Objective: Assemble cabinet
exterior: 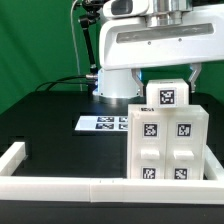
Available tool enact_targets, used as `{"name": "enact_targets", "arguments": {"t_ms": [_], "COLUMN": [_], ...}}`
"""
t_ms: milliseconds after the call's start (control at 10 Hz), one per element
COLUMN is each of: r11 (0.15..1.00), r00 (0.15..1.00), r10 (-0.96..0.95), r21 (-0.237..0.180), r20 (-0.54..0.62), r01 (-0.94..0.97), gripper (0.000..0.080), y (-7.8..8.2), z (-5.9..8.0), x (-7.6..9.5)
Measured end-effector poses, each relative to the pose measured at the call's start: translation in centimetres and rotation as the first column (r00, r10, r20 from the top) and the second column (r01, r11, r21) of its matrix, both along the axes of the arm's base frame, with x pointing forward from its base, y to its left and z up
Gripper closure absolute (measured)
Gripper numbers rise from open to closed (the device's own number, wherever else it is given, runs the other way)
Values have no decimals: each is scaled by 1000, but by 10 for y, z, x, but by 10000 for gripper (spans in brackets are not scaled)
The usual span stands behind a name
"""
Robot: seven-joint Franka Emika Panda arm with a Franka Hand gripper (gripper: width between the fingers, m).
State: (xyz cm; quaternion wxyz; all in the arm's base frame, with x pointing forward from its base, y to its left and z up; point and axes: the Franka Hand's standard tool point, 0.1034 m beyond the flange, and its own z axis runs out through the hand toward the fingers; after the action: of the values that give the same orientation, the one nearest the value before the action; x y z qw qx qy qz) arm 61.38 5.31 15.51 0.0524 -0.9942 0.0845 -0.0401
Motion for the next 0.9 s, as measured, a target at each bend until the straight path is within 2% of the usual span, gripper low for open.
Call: {"name": "enact_targets", "arguments": {"t_ms": [200,400,600,900], "r11": [988,940,867,777], "r00": [988,942,870,782], "r10": [-154,-337,-491,-619], "r21": [26,53,74,88], "r20": [8,-9,-42,-75], "r01": [153,337,493,624], "gripper": [239,239,239,239], "y": [2,7,11,14], "z": [0,0,0,0], "x": [1,0,0,0]}}
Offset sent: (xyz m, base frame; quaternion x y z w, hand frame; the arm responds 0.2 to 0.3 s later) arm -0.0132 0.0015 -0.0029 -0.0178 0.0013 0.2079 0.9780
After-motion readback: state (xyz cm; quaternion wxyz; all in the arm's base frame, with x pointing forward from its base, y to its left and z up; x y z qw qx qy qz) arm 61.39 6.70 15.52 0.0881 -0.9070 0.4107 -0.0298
